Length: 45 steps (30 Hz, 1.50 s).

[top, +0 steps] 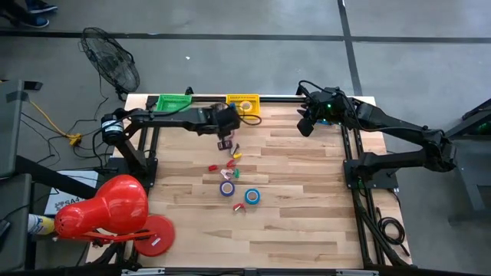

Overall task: Pick and place Stapler, Stapler remover, tape
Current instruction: Put the pink tape into the yellow bin

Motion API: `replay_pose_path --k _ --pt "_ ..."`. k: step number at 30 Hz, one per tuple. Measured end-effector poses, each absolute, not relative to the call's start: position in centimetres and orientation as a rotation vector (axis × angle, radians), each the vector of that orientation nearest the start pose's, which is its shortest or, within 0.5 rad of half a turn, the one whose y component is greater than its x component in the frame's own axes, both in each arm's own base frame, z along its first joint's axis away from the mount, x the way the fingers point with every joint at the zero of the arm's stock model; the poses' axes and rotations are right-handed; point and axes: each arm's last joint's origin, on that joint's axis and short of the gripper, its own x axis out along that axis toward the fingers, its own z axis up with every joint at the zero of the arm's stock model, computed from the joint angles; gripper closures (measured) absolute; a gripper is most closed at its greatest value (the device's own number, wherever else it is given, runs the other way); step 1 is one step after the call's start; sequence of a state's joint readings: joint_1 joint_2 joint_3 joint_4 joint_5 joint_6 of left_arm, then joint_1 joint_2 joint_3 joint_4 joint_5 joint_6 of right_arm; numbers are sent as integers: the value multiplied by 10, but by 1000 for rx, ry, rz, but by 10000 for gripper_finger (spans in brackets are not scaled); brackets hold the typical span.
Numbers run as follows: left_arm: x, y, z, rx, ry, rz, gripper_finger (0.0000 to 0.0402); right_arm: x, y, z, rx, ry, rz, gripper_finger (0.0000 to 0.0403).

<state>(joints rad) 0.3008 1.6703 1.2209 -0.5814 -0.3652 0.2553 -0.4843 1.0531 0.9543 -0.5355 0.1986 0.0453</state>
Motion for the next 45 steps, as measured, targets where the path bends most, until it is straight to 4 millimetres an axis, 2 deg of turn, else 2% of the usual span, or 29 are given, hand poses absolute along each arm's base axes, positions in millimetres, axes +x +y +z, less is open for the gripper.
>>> replay_pose_path --k 7,10,15,20,24,27,36,40,45 --pt "341 124 251 833 1023 351 364 189 -106 311 131 626 -673 304" --pt "342 135 257 926 983 372 364 189 -106 311 126 628 -671 304" --pt "333 167 262 908 951 439 364 189 -106 312 123 629 -670 304" --pt "324 199 265 938 829 368 364 189 -106 312 115 631 -668 304" --pt "318 222 259 837 732 336 364 189 -106 312 116 631 -668 305" --pt "313 236 247 719 707 300 364 189 -106 312 115 631 -668 305" --pt "320 250 222 626 706 350 364 189 -106 312 115 631 -670 304" --pt "322 255 206 555 774 428 364 189 -106 312 115 631 -670 304" --pt "323 257 199 523 789 457 364 189 -106 312 110 633 -670 304"
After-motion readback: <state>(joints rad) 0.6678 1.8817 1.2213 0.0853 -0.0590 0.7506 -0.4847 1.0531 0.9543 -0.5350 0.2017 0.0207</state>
